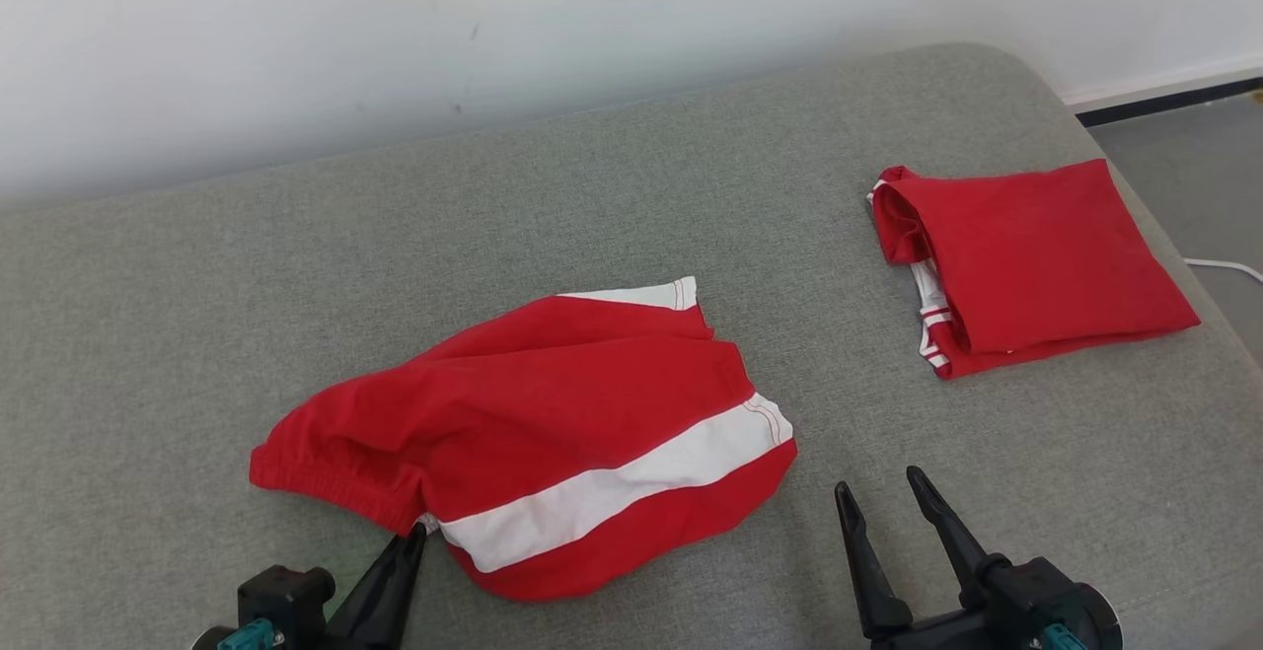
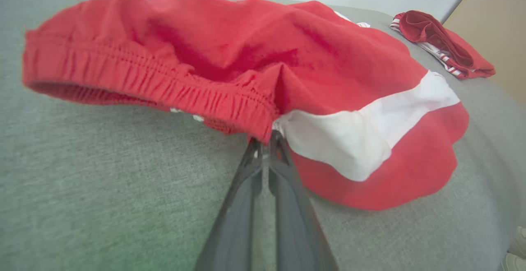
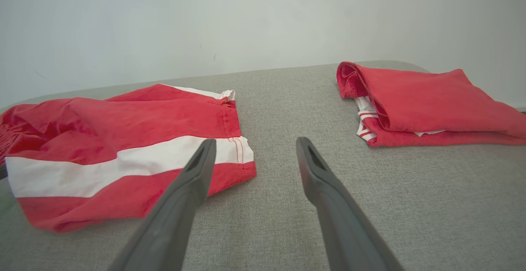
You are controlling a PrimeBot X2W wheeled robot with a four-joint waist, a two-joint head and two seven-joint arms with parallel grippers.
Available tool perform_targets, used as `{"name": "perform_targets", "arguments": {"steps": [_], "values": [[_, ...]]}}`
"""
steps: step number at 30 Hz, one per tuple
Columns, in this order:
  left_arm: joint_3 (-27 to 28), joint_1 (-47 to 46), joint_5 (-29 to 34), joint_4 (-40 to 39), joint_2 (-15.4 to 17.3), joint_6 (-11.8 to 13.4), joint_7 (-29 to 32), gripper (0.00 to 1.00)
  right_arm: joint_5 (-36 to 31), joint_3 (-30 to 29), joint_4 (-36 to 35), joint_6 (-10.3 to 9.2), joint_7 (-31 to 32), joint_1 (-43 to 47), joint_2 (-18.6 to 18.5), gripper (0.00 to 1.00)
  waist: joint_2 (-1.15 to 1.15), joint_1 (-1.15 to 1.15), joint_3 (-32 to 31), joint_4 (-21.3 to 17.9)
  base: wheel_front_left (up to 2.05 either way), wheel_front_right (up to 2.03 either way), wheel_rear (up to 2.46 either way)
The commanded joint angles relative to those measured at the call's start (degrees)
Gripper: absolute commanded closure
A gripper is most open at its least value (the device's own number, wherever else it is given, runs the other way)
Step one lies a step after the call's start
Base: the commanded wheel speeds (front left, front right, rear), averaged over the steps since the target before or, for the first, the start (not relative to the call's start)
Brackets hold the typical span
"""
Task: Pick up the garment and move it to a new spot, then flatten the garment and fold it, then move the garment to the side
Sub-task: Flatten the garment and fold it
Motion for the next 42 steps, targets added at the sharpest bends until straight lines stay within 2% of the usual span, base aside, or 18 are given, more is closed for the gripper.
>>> {"name": "perform_targets", "arguments": {"steps": [1,8,12,16,19,21,24,27,34,35,36,42], "values": [[-0.2,-0.6,-0.3,-0.2,0.3,0.1,-0.2,1.00,0.3,-0.1,0.0,-0.17,0.0,-0.2,-0.1,0.00,0.00,0.00,-0.1,-0.1,0.00,0.00,0.00],[-1.2,0.8,-4.6,-3.8,2.2,0.1,-0.2,1.00,0.4,-0.2,0.1,-0.17,0.0,0.3,-0.1,0.00,0.00,0.00,-0.6,-0.2,0.00,0.00,0.00],[-1.2,2.3,-11.4,-8.3,4.3,0.1,-0.2,1.00,0.4,-0.4,0.2,-0.17,0.0,0.8,-0.1,0.00,0.00,0.00,-1.1,0.1,0.00,0.00,0.00],[-1.8,3.8,-18.0,-12.3,7.0,0.1,3.0,1.00,0.5,-0.3,0.1,-0.17,0.0,1.2,-0.1,0.00,0.00,0.00,-1.5,0.4,0.00,0.00,0.00],[-1.4,4.5,-20.6,-13.4,8.5,0.1,5.1,1.00,0.4,-0.3,0.1,-0.17,0.0,1.3,-0.1,0.00,0.00,0.00,-1.5,0.6,0.00,0.00,0.00],[-1.0,4.9,-20.4,-12.7,10.1,1.6,6.8,1.00,0.4,-0.3,0.0,-0.17,0.0,1.4,-0.1,0.00,0.00,0.00,-1.5,0.8,0.00,0.00,0.00],[-1.7,4.1,-18.3,-10.5,11.2,5.6,9.1,1.00,0.2,-0.2,0.0,-0.17,0.0,1.3,-0.1,0.00,0.00,0.00,-1.4,1.0,0.00,0.00,0.00],[-3.2,2.5,-15.9,-8.0,11.4,8.2,11.3,1.00,0.2,0.1,0.2,-0.17,0.0,0.9,-0.1,0.00,0.00,0.00,-1.4,1.0,0.00,0.00,0.00],[-4.6,0.1,-14.1,-5.0,9.9,9.7,11.3,1.00,0.2,0.4,0.4,-0.17,0.0,0.6,-0.1,0.00,0.00,0.00,-1.2,0.4,0.00,0.00,0.00],[-4.4,0.1,-14.0,-4.8,9.8,9.9,10.8,0.60,0.2,0.3,0.4,-0.17,0.0,0.5,-0.1,0.00,0.00,0.00,-1.2,0.4,0.00,0.00,0.00],[-4.4,0.2,-13.9,-4.7,9.8,10.0,10.3,0.00,0.2,0.2,0.4,-0.17,0.0,0.5,-0.1,0.00,0.00,0.00,-1.2,0.3,0.00,0.00,0.00],[-3.5,2.8,-13.6,-6.4,10.2,10.5,6.7,0.00,0.4,-0.3,0.5,-0.17,0.0,0.8,-0.1,0.00,0.00,0.00,-1.4,0.4,0.00,0.00,0.00]]}}
